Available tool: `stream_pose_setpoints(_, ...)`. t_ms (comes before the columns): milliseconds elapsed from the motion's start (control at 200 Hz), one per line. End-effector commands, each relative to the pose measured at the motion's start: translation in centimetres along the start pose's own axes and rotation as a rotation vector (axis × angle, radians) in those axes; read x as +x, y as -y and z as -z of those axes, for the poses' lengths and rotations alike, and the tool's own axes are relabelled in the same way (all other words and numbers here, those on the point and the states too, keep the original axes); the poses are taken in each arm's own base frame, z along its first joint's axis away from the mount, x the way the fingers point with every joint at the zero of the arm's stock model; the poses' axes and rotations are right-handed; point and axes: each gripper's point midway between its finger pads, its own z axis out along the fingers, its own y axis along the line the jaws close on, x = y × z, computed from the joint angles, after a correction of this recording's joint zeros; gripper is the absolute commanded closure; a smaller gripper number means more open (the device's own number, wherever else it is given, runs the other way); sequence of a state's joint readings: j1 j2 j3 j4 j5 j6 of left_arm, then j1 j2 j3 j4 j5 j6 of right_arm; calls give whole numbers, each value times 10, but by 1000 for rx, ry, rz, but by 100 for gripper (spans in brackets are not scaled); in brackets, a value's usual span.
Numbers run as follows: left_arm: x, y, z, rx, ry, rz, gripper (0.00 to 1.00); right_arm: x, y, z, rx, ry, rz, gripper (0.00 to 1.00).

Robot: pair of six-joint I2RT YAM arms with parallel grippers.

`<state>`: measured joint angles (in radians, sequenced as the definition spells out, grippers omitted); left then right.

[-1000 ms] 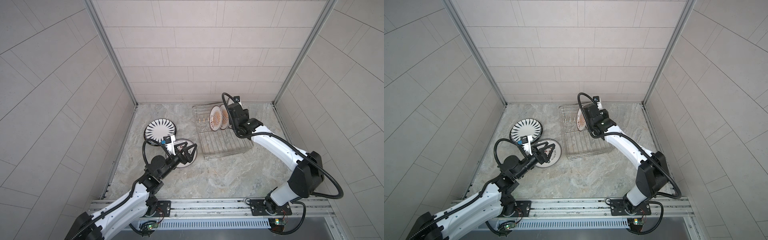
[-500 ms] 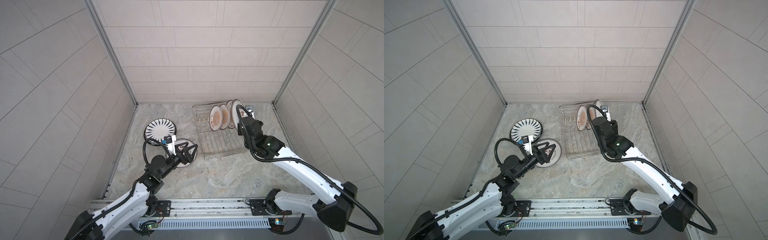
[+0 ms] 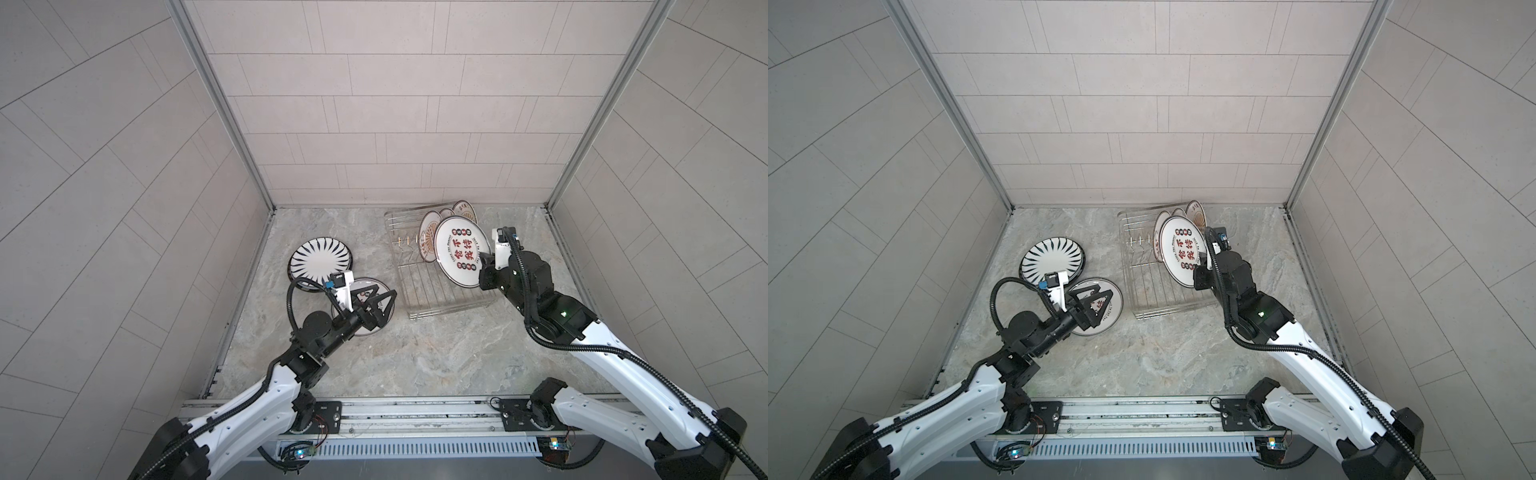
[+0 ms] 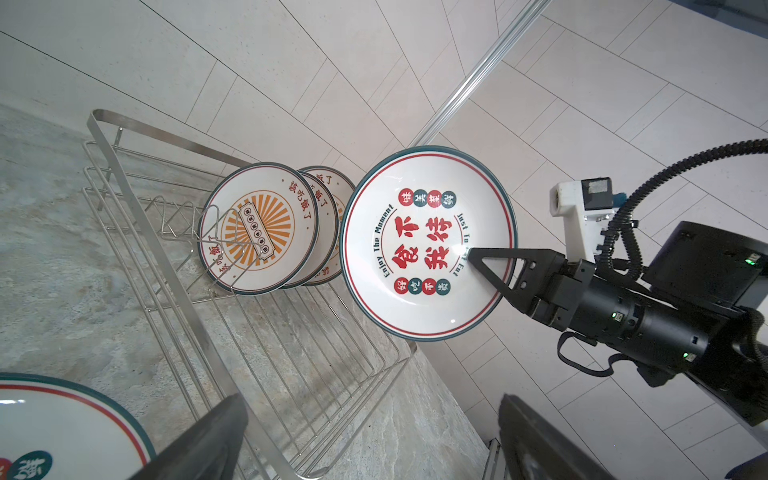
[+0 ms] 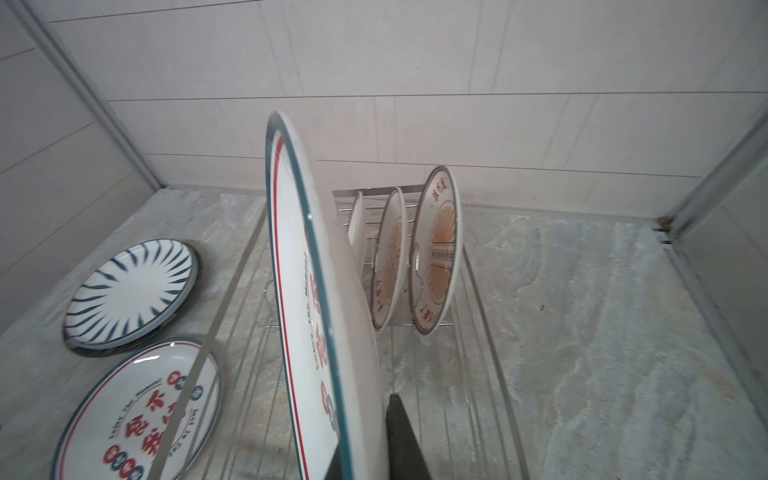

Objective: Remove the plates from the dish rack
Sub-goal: 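Lift the plate out of the rack with the right gripper while the left gripper approaches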

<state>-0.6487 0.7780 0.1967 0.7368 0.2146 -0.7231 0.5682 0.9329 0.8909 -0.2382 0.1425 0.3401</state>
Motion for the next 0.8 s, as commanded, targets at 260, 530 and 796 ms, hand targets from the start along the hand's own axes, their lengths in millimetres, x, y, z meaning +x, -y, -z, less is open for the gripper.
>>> stream_pose_setpoints(260, 1, -6, -9, 5, 34, 25, 0, -17, -89, 16, -544, 58, -155, 94)
stream_pose_setpoints(530, 1, 6, -12, 93, 46, 63, 17, -3, -108, -1, -641, 8, -206, 94)
stream_pose_setpoints(796, -1, -1, -12, 60, 60, 108, 54, 7, -113, -6, -676, -4, -224, 94)
